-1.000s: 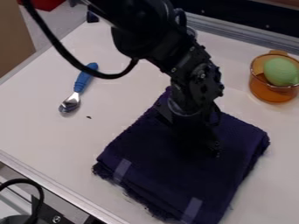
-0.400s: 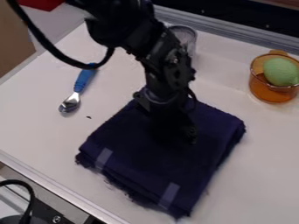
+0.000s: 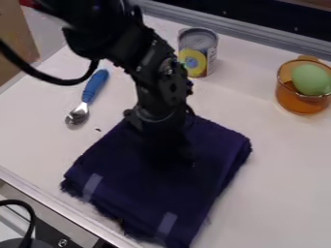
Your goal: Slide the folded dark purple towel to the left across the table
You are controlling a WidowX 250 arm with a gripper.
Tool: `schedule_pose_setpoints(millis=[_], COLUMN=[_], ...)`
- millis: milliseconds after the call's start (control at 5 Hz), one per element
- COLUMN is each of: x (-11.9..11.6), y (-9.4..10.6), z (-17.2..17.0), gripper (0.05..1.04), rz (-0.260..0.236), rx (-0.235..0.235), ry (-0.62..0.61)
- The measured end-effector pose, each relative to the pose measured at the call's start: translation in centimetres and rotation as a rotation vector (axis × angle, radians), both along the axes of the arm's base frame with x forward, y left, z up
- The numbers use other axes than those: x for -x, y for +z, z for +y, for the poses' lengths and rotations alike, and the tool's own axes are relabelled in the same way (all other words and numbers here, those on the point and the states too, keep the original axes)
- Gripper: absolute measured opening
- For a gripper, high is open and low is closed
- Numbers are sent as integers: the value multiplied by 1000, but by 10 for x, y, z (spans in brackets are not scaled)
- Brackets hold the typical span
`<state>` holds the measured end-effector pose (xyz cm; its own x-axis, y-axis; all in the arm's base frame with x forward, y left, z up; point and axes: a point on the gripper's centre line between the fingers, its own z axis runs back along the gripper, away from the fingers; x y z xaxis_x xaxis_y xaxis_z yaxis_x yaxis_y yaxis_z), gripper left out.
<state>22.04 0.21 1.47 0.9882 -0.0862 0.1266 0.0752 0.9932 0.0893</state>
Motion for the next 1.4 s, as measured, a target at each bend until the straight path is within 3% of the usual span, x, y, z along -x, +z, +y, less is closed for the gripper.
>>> schedule_pose_setpoints(millis=[600, 800, 1400], x=[3, 3, -1], y=[1, 9, 68], z=[-5, -2, -9], gripper=[71, 208, 977], rz=[10, 40, 18], rx=[-35, -36, 67], ry=[42, 49, 21])
